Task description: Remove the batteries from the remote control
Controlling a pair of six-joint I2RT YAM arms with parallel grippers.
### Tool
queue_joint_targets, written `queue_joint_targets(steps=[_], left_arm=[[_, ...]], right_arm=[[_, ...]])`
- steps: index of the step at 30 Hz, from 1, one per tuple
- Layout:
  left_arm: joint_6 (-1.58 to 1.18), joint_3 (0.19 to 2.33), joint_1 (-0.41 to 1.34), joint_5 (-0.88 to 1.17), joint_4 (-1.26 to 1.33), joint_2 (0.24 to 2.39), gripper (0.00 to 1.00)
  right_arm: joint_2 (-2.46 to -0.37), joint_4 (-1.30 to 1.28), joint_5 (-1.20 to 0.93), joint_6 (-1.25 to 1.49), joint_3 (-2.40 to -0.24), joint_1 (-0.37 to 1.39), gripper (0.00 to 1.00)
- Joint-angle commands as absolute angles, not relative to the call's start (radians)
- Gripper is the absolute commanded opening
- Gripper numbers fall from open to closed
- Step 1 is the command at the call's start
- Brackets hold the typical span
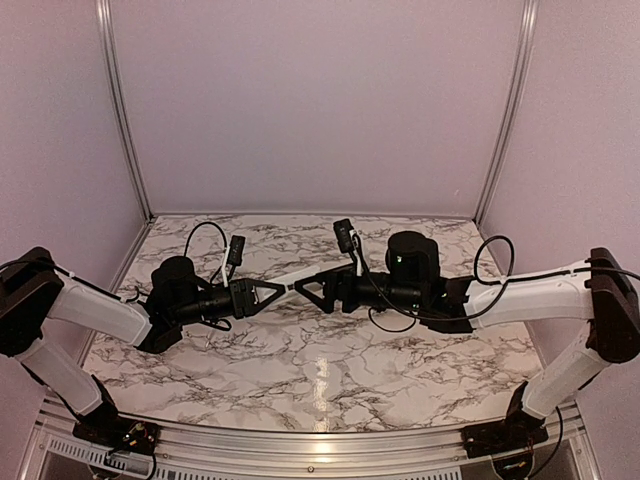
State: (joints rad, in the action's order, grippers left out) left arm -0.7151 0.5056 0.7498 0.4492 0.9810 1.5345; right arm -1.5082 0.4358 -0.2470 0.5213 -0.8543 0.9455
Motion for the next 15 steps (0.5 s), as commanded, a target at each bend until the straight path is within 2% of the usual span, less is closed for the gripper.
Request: queue_joint_targets(steps=[1, 15], left_arm=[[-0.712, 0.517, 0.755, 0.458, 0.989, 1.508, 0.00], [-0.713, 0.512, 0.754, 0.456, 0.989, 1.499, 0.00]], right_arm=[[-1.535, 0.401, -0.196, 0.495, -0.907, 0.954, 0.86], [-1.549, 0.360, -0.129, 0.485, -0.917, 0.961, 0.86]])
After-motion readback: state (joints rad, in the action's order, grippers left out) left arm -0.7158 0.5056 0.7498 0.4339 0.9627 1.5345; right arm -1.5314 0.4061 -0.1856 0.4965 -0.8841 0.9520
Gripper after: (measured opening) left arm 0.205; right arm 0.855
